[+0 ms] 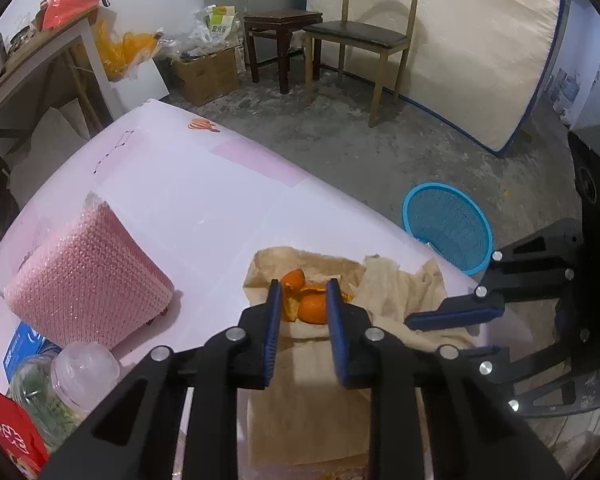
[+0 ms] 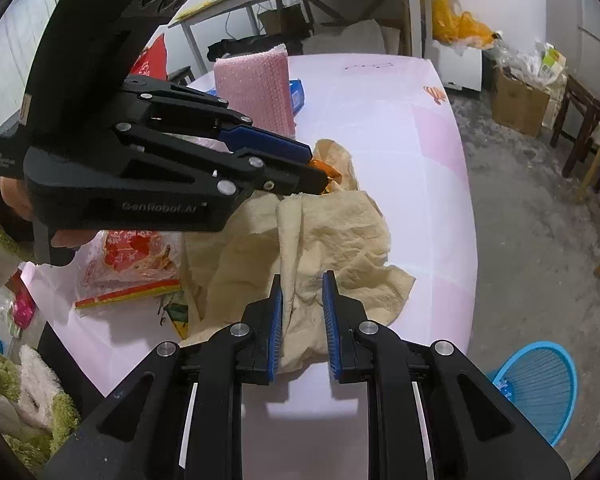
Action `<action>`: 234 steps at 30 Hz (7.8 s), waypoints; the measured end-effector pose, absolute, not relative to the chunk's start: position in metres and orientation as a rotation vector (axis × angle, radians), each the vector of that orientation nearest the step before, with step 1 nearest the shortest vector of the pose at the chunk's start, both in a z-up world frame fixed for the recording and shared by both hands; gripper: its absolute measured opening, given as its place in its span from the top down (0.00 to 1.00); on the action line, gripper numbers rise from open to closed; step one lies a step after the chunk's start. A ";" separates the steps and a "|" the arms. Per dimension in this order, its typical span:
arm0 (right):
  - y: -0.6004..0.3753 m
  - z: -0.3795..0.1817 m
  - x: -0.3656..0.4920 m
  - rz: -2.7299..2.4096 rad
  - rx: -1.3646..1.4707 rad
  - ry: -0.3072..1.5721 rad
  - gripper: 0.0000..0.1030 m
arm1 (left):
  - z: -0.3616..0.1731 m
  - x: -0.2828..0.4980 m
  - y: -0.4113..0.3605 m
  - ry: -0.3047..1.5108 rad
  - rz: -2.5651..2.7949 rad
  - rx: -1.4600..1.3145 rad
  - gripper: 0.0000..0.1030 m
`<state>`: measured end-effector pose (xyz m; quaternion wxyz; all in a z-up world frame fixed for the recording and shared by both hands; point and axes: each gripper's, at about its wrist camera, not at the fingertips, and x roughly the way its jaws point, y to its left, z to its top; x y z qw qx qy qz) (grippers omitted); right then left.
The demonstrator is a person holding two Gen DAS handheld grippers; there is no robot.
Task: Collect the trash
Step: 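Grasp the orange peels with the left tool while the right tool grasps the beige cloth, then lift the orange peels with the left tool while the right tool lifts the cloth, then carry the cloth and peels over the wastebasket and release them, then move both tools back over the table toward the remaining trash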
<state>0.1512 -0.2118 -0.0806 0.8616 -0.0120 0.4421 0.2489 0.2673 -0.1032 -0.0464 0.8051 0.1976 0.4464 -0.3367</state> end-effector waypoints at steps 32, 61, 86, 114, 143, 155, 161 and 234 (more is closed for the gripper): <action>-0.213 -0.083 0.151 0.522 0.013 0.919 0.83 | -0.041 0.277 -0.098 0.961 -0.764 0.338 0.92; -0.213 -0.084 0.151 0.525 0.020 0.914 0.83 | -0.053 0.273 -0.102 1.061 -0.773 0.404 0.79; -0.214 -0.084 0.150 0.527 0.038 0.908 0.83 | -0.052 0.277 -0.091 1.062 -0.774 0.354 0.89; -0.206 -0.085 0.152 0.477 0.023 0.923 0.83 | 0.037 0.262 -0.014 0.888 -0.769 0.039 0.90; -0.180 -0.083 0.172 0.323 -0.028 0.982 0.17 | 0.048 0.235 0.022 0.786 -0.708 -0.052 0.91; -0.179 -0.083 0.174 0.255 -0.109 0.962 0.85 | 0.040 0.239 0.022 0.799 -0.690 -0.074 0.91; -0.217 -0.078 0.156 0.226 0.035 0.942 0.97 | 0.044 0.235 -0.002 0.798 -0.719 -0.059 0.91; -0.395 -0.087 0.042 0.044 0.608 0.870 0.38 | 0.015 0.085 -0.024 0.816 -0.690 0.056 0.27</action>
